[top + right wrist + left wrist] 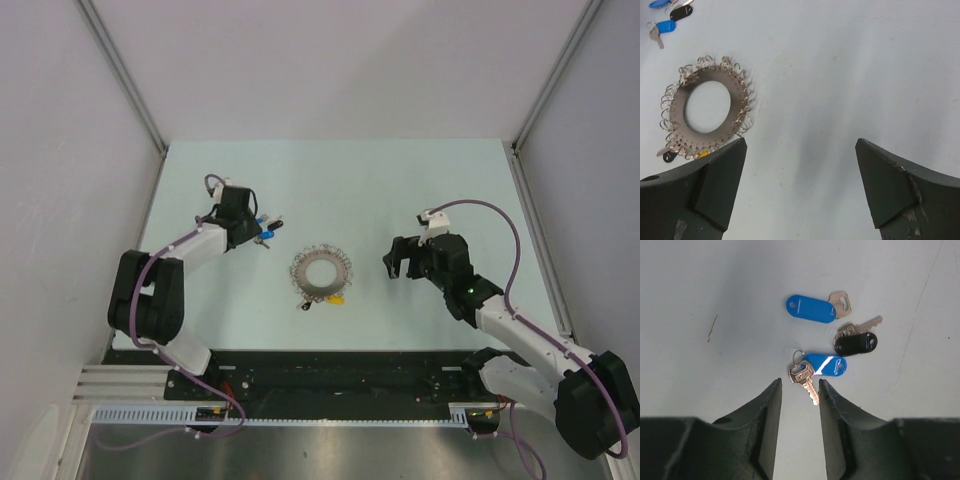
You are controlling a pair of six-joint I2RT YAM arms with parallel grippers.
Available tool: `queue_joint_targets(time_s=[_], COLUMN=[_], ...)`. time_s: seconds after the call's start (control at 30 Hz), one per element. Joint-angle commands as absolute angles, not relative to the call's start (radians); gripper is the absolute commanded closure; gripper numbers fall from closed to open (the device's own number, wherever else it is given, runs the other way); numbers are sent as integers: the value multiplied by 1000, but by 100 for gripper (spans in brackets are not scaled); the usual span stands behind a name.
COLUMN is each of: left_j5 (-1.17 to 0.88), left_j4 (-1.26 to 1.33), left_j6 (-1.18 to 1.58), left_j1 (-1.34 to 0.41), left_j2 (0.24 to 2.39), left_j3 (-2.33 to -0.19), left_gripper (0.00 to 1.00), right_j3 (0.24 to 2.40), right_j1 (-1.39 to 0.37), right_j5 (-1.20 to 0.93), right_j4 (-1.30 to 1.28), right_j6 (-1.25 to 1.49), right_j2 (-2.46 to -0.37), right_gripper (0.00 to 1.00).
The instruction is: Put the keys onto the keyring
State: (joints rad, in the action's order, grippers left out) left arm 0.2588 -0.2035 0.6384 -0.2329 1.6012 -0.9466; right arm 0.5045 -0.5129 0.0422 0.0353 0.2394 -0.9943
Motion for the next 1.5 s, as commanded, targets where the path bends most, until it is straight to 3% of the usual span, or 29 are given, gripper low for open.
queue_joint_targets(time_s=[0.0, 0.93, 1.23, 1.47], left_j5=[216, 138, 153, 112], left_j4=[-111, -63, -75, -89], left_j6=[703, 749, 701, 572], left_j1=[-204, -161, -161, -161], left_j2=[1641, 1769, 1740, 1649], left_j3=[-979, -962, -965, -969], left_gripper=[61, 80, 100, 100], right_j3=[497, 480, 480, 480], right_j1=[-491, -477, -477, -479], right_j5=[66, 52, 34, -23], right_j4=[94, 109, 113, 118], right_j6=[267, 261, 258, 242], right_j2=[-966, -959, -957, -917], right_gripper=[3, 3, 3, 3])
